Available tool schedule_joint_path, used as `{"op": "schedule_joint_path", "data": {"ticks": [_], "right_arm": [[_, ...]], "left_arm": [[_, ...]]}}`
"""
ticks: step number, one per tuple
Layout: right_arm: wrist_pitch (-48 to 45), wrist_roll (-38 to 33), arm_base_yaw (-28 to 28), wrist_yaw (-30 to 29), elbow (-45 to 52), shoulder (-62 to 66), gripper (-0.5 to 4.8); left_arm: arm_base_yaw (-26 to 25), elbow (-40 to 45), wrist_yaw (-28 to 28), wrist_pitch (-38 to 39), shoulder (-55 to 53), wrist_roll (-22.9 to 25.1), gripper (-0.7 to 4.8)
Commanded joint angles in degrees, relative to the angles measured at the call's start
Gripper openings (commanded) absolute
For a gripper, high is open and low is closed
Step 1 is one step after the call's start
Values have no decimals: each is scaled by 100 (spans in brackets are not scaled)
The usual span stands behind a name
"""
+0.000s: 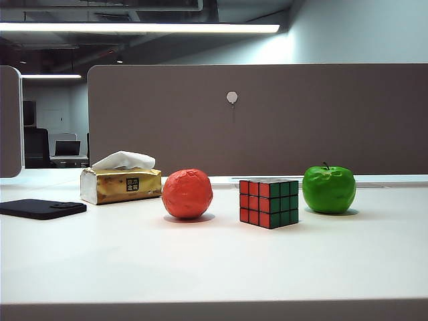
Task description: Move all the fruits on the tabletop near the face of the Rubik's cube that has the color most similar to each fruit.
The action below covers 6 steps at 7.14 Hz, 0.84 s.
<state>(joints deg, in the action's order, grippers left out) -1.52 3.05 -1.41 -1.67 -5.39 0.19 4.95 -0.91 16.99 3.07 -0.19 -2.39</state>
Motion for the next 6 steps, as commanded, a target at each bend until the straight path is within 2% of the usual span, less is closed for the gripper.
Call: {"op": "schedule_joint_path", "data": {"ticks": [1,2,3,4,5,6], "right_arm": [[1099,46,-2,-205,-605,57,-1],[1366,46,-2,-258,-772,155,-1],[2232,170,-9,-614,-1937,1401,-1],[2618,173,-66,-616,-2756,2317,-1],[2618,173,-83,-616,-2850,2415,-1],[2618,170,-214,-614,-3226,2841,0]], "left_arm": [[245,-439,107,328,-28,28,-5],[256,-564,160,413,-68,24,-5],[256,-1097,935,555,-973,68,-5],[256,-1506,1285,514,-1856,398,-5],[256,-1587,1285,485,-2041,409,-5],[260,-1871,1423,83,-2804,459,-5]]}}
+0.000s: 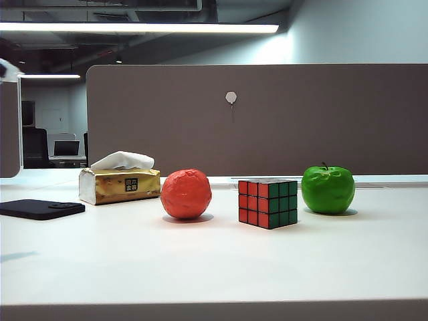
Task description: Move all the fruits on the tabletop near the face of the Rubik's cube that has the color most similar to each fruit.
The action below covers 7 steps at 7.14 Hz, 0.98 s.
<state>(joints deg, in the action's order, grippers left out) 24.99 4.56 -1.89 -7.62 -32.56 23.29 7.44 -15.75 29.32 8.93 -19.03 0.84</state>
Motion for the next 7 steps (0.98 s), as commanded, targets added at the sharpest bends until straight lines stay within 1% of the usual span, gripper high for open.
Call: {"op": "schedule_joint_path", "data": {"ticks": [1,2,3,4,5,6,7], "right_arm": [[-33,17,-330,-4,-616,879,0],[-31,17,-376,0,-614,942,0],[-42,17,-503,-2,-614,1106,0],[-437,11,-680,-33,-614,1222,0],[-765,-155,-667,-280,-614,1224,0],[-811,-201,-673,-328,-612,1239,0],[-809,-413,-669,-326,-612,1250,0]], "left_arm": [[144,-542,195,-1005,-1598,175,-5],[219,-581,173,-1121,-1766,175,-5],[463,-656,42,-1451,-2218,175,-5],[870,-769,-17,-2162,-3121,173,-5],[925,-769,9,-2835,-3558,173,-5],[925,-769,-361,-3873,-3945,175,-5],[922,-905,-476,-4054,-4417,175,-5]]}}
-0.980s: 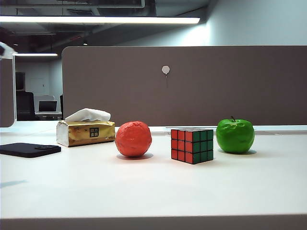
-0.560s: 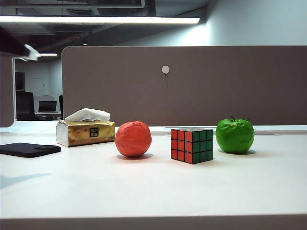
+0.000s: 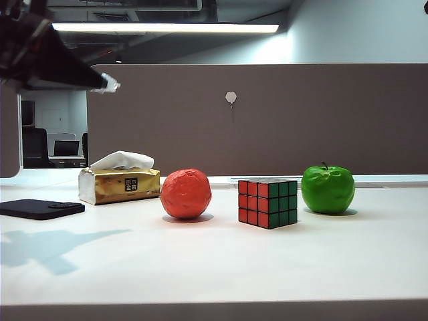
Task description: Move all the fruits on the tabletop near the face of the Rubik's cube that has the color most similar to each fruit.
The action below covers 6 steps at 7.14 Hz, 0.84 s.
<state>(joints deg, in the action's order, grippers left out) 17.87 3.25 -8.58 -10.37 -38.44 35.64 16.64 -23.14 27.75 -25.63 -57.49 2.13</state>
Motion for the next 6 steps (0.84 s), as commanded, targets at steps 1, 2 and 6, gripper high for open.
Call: {"op": "schedule_joint_path", "data": {"ticks": [1,2,6], "right_arm": [[-96,-326,0,-144,-24,13,0],[330,-328,-2,-782,-24,7,0],[638,-328,-4,-782,-24,9,0]], "left_arm": [[2,-588,-452,-691,-1486,94,-5],[2,-1856,-951,-1091,-3344,667,-5],[4,-2859,-953,-881,-4905,997,-5]]}}
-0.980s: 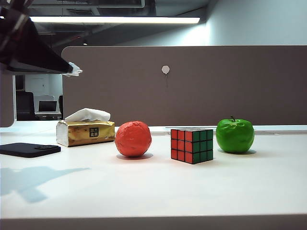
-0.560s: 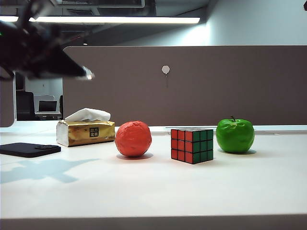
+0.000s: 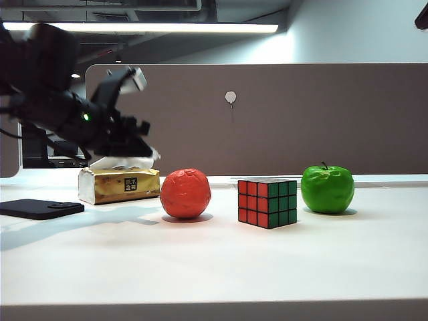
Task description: Move all the fruits on the tabletop near the face of the Rubik's cube that has the color most similar to each fruit.
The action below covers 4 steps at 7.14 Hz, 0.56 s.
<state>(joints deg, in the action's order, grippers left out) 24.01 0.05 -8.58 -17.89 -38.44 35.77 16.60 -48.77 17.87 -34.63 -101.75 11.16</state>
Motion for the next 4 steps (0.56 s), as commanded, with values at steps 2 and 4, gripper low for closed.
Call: {"op": "schedule_joint_path", "data": {"ticks": [2,4], "right_arm": [[24,-9,-4,-31,-24,-4,0],[24,-9,-4,-28,-22,-2,0]], "left_arm": [[9,-420,37,22,-706,238,-5],[9,-570,114,-28,-1032,439,-5]]}}
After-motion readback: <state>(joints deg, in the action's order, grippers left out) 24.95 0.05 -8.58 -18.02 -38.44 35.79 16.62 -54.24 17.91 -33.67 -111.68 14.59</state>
